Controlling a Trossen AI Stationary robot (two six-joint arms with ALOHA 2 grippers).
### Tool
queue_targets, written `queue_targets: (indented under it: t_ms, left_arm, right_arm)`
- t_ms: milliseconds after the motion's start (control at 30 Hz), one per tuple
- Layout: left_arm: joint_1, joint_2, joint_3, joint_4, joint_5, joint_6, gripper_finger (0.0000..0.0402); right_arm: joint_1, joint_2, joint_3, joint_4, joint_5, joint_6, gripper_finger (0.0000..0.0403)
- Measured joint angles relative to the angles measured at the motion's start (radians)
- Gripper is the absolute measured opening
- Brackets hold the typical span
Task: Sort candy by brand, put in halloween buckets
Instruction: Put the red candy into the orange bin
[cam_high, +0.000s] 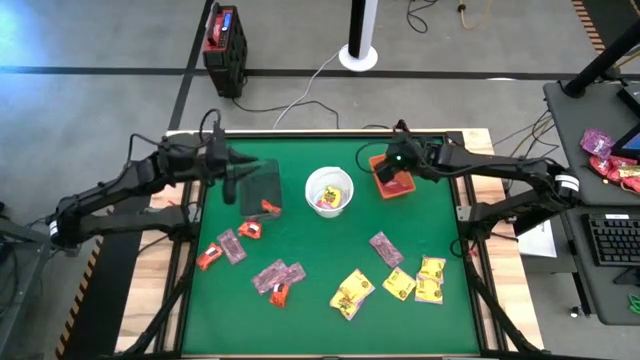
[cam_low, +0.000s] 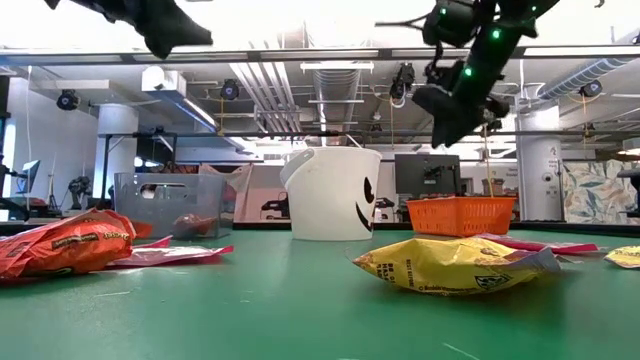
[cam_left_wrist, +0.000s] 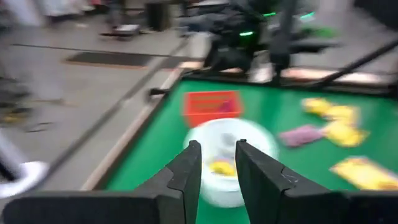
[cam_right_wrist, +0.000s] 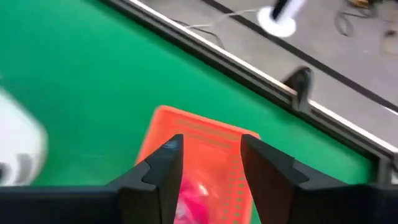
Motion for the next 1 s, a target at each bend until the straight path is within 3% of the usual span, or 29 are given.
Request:
queue_targets:
  t_ms: [100, 400, 567, 733, 867, 1000]
  left_arm:
    - [-0.043, -0.009, 0.0, -0.009, 0.06, -0.054, 0.0084]
    - [-0.268, 0.022, -0.002, -0.007, 0.038, -0.171, 0.0084]
    - [-0.487, 0.097, -0.013, -0.011, -0.112, -0.22, 0.0084]
    - [-0.719, 0.206, -0.013, -0.016, -0.283, -0.293, 0.0084]
    - [-0.865, 0.303, -0.013, -0.016, -0.427, -0.399, 0.0084]
    - [-0.942, 0.402, -0.013, -0.016, -0.469, -0.586, 0.0084]
  right_arm:
    - [0.026, -0.001, 0.026, 0.018, -0.044, -0.035, 0.0155]
    - [0.173, -0.003, 0.037, 0.072, -0.253, 0.04, 0.0142]
    - [0.317, -0.003, 0.037, 0.072, -0.251, 0.117, 0.0135]
    - [0.45, -0.004, 0.037, 0.069, -0.163, 0.169, 0.0137]
    - [0.497, -0.004, 0.037, 0.063, -0.149, 0.177, 0.015]
    - [0.511, -0.004, 0.037, 0.061, -0.148, 0.175, 0.0166]
